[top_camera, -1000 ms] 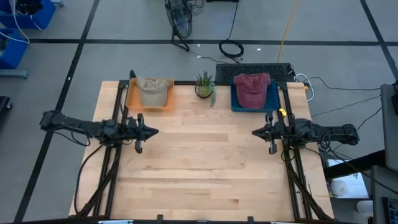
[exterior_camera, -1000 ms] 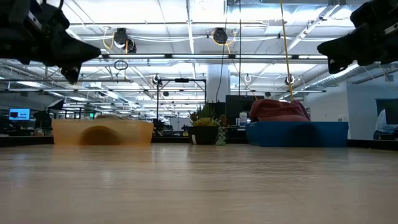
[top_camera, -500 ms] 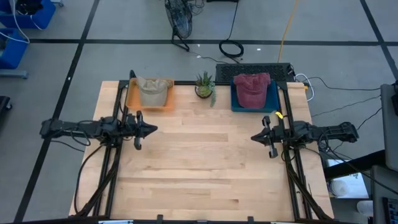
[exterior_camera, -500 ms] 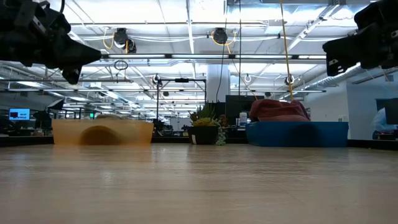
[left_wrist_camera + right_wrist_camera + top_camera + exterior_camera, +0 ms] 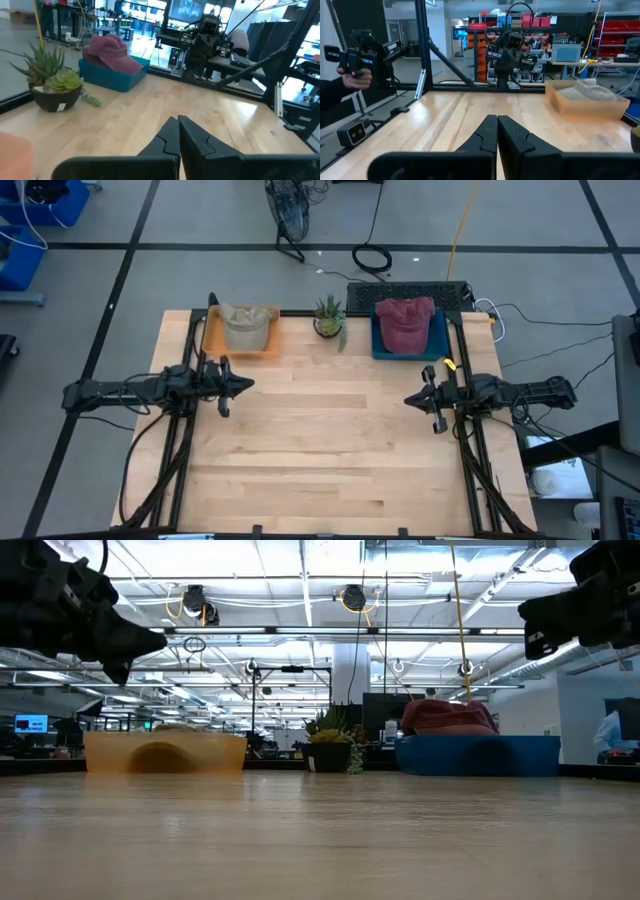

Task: Pick & Place hat
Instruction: Return to Home Position

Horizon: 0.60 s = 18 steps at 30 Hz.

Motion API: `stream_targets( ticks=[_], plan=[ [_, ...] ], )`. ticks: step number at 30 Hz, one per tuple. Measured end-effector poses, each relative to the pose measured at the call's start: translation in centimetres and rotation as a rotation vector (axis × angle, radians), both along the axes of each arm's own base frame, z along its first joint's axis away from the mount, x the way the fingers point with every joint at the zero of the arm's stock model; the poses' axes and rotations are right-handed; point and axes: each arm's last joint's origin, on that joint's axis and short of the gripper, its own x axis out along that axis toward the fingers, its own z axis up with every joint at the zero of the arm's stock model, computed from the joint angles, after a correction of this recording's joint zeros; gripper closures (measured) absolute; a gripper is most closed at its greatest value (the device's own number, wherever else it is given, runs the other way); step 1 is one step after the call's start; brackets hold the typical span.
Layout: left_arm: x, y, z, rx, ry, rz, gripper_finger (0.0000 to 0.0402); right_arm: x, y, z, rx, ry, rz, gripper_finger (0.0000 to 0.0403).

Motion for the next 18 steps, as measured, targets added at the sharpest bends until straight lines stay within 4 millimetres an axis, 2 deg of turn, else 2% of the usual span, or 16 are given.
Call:
stream_targets(
  ticks=[7, 18],
  plan=[
    [0.0, 0.2, 0.0, -0.022, 0.004, -0.027, 0.0397, 0.0, 0.0, 0.2, -0.008, -0.037, -0.002, 0.0403],
    [-0.1, 0.2, -1.2, -0.005, 0.127, -0.036, 0.0397, 0.1, 0.0, -0.2, -0.022, 0.007, -0.004, 0.0403]
  ],
)
